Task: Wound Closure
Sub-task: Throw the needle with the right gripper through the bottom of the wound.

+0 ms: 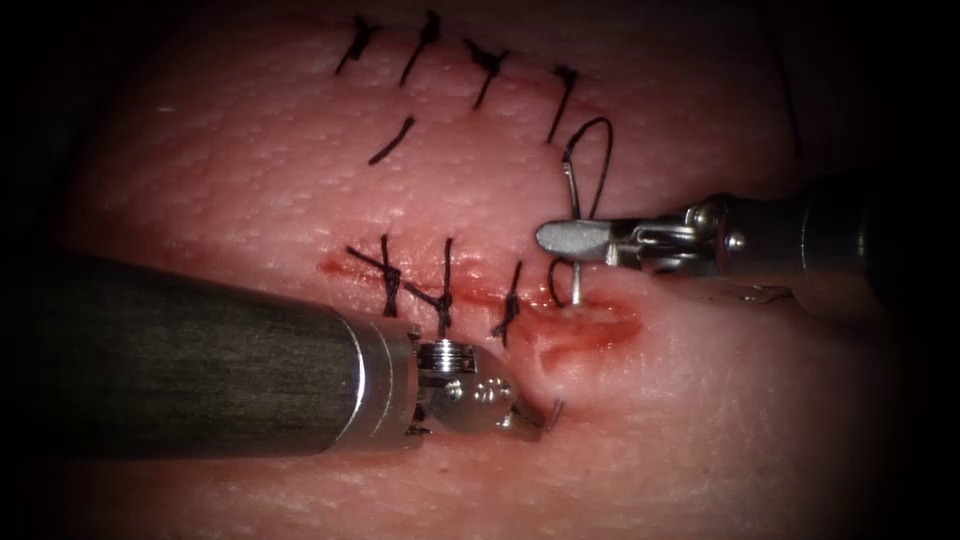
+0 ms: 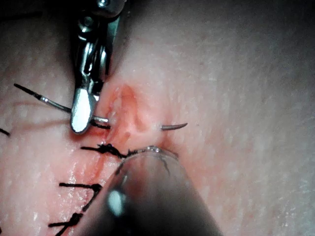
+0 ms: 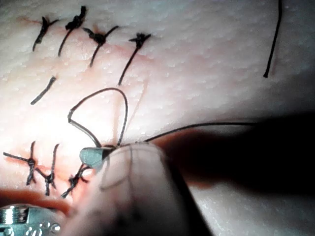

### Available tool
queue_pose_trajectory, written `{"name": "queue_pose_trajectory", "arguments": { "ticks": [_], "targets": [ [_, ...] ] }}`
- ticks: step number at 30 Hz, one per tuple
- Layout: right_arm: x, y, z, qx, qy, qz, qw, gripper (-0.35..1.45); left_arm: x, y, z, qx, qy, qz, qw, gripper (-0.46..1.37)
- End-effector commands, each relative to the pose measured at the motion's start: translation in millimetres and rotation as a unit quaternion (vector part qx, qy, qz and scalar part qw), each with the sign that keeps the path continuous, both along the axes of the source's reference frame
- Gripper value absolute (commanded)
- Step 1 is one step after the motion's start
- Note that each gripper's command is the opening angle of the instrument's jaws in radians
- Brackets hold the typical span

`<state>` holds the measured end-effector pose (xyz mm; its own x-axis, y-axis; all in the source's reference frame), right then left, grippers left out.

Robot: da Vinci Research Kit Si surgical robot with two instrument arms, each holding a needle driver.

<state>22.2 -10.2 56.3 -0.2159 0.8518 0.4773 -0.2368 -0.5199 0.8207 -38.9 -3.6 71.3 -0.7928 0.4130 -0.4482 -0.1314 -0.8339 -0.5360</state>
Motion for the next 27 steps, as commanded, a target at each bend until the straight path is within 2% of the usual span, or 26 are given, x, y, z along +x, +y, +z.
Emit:
{"name": "queue_pose_trajectory", "arguments": {
  "ticks": [1,6,18,27],
  "targets": [
    [-0.1,-0.2,-0.1,0.003,-0.001,-0.005,1.0,-0.35,0.0,0.0,0.0,0.004,-0.002,0.002,1.0,-0.35],
    [-0.2,-2.1,-0.3,0.015,-0.006,-0.011,1.0,-0.35,0.0,0.1,0.1,0.003,-0.001,0.002,1.0,-0.35],
    [-0.1,-4.9,0.2,0.032,-0.004,-0.016,0.999,-0.35,0.1,0.4,0.1,0.0,0.001,0.001,1.0,-0.35],
    [-0.5,-4.9,0.3,0.032,-0.003,-0.018,0.999,-0.35,0.2,0.6,0.2,-0.006,0.004,0.0,1.0,-0.35]
  ]
}}
